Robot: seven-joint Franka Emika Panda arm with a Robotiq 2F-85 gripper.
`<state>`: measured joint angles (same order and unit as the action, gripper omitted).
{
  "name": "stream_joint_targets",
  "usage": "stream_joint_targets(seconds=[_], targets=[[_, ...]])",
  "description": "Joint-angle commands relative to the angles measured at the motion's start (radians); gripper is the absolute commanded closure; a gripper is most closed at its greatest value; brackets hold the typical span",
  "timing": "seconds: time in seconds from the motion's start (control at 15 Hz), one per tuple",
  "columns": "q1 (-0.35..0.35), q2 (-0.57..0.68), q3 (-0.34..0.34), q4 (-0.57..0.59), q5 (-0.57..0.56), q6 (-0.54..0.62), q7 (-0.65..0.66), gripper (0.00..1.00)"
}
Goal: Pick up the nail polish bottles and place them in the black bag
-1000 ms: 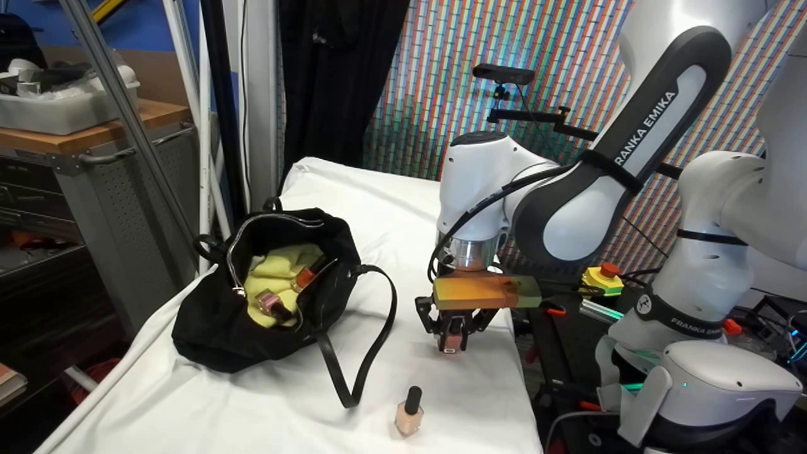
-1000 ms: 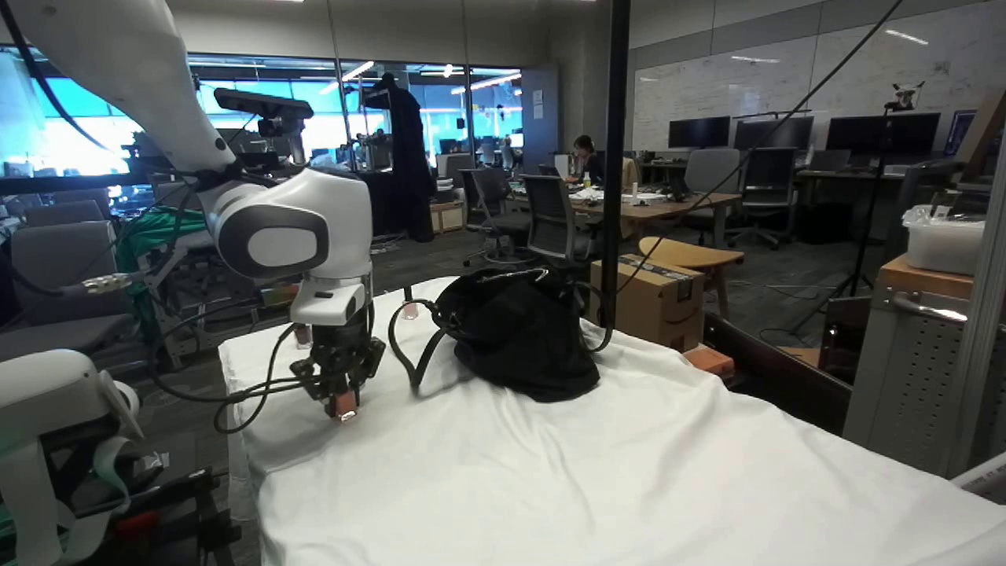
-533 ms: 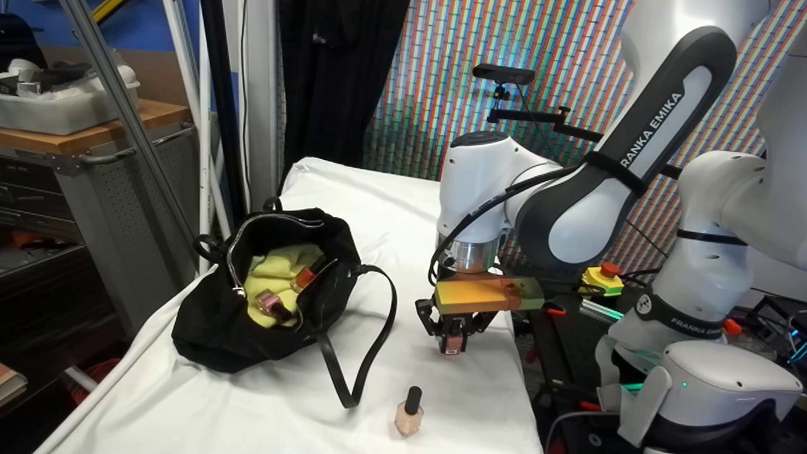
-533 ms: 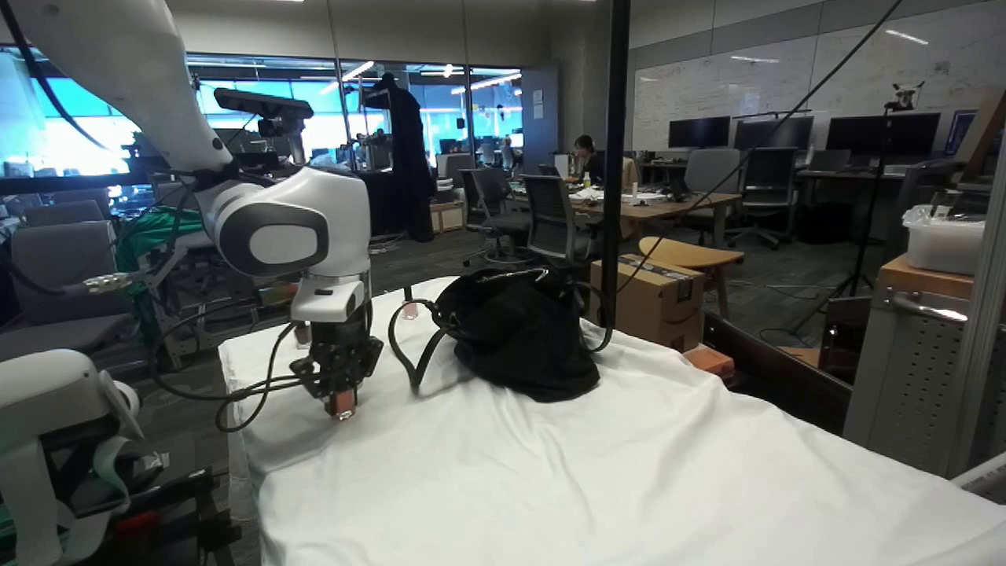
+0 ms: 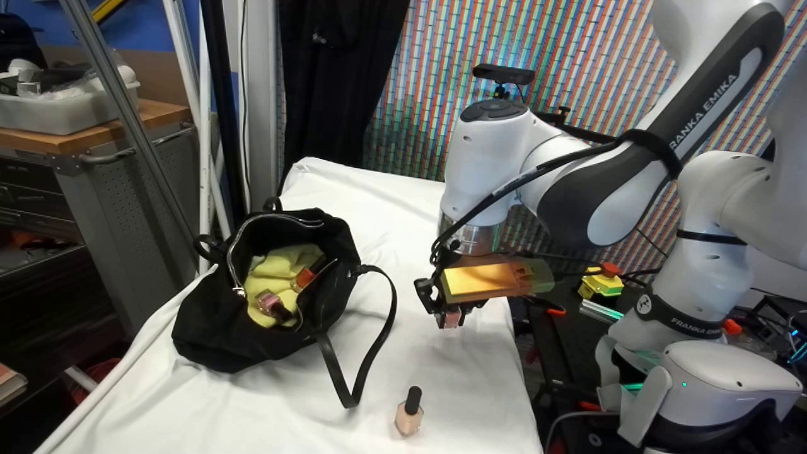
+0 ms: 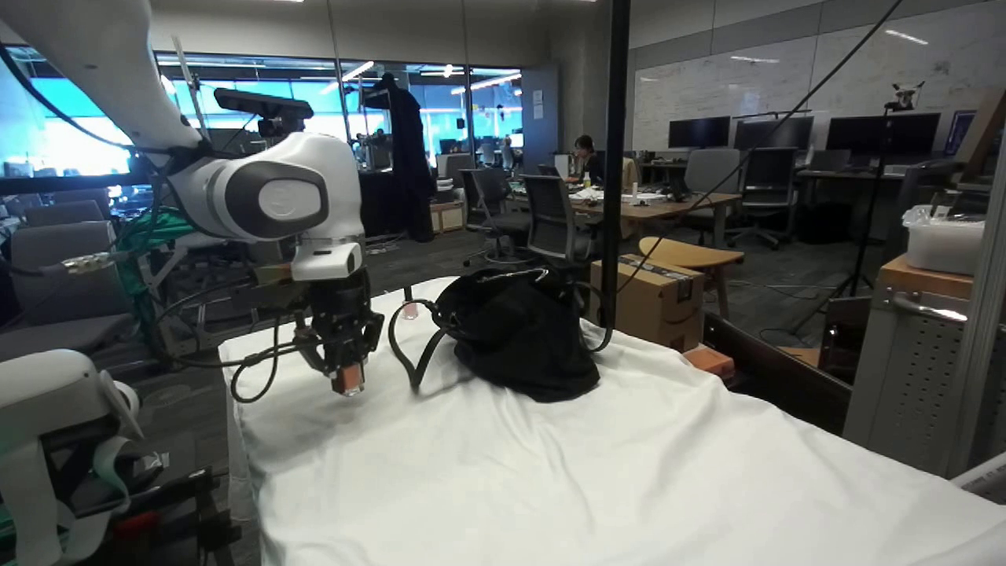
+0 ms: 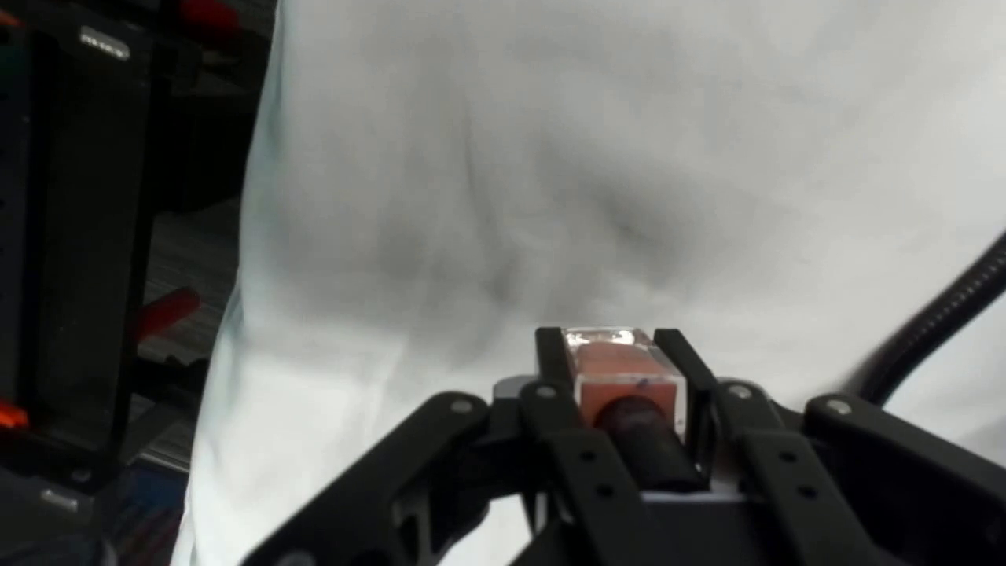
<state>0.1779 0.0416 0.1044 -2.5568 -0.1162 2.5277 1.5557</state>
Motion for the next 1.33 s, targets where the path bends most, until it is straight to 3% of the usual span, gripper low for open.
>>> stream_joint_targets(seconds=[0.0,0.53,1.27], targets=[[-0.013,-0.066,0.005,0.075,-0.104,-0.105,0.029,0.85],[-0.024,0.056,0.009,0.397,-0.192,-0.191,-0.098,0.85],[0.042,0.444,-0.058,0.904,-0.198,-0.268,-0.359,0.85]])
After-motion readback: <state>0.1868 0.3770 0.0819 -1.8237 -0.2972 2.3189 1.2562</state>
